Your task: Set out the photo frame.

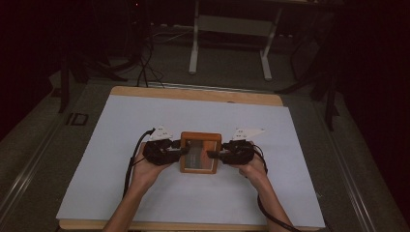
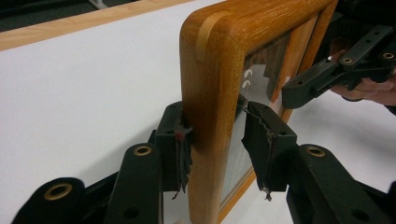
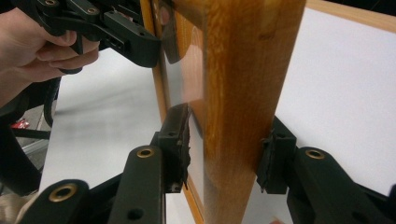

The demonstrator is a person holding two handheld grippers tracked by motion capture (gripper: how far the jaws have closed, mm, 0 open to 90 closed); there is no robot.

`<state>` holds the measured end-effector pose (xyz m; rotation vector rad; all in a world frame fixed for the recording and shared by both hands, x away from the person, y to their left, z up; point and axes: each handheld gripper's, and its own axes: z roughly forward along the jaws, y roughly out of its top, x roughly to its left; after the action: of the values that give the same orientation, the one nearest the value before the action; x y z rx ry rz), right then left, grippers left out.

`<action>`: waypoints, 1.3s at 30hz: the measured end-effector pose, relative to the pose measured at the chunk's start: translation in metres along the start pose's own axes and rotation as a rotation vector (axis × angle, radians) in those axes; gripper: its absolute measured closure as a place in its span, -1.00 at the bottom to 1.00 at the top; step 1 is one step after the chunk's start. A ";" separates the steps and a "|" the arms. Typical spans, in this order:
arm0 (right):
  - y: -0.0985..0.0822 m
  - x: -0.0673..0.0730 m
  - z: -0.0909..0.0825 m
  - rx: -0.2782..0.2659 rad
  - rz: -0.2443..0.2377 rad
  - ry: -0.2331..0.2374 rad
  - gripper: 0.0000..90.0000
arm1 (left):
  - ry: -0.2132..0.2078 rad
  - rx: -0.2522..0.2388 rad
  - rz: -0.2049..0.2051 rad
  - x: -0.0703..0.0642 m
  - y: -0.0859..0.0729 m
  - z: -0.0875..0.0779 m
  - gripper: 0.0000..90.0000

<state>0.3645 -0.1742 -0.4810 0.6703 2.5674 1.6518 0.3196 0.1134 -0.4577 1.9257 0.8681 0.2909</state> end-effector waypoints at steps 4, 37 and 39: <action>-0.002 -0.002 0.001 -0.017 -0.008 0.004 0.33 | 0.004 -0.002 -0.006 0.000 0.000 0.001 0.34; -0.006 -0.007 0.001 0.050 0.035 -0.144 -0.16 | 0.061 -0.011 -0.049 0.012 -0.003 0.018 -0.07; -0.005 -0.007 -0.006 0.038 0.040 -0.152 -0.23 | 0.062 -0.024 -0.060 0.015 -0.003 0.011 -0.13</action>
<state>0.3676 -0.1832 -0.4843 0.8213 2.4998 1.5022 0.3350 0.1167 -0.4684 1.8732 0.9580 0.3251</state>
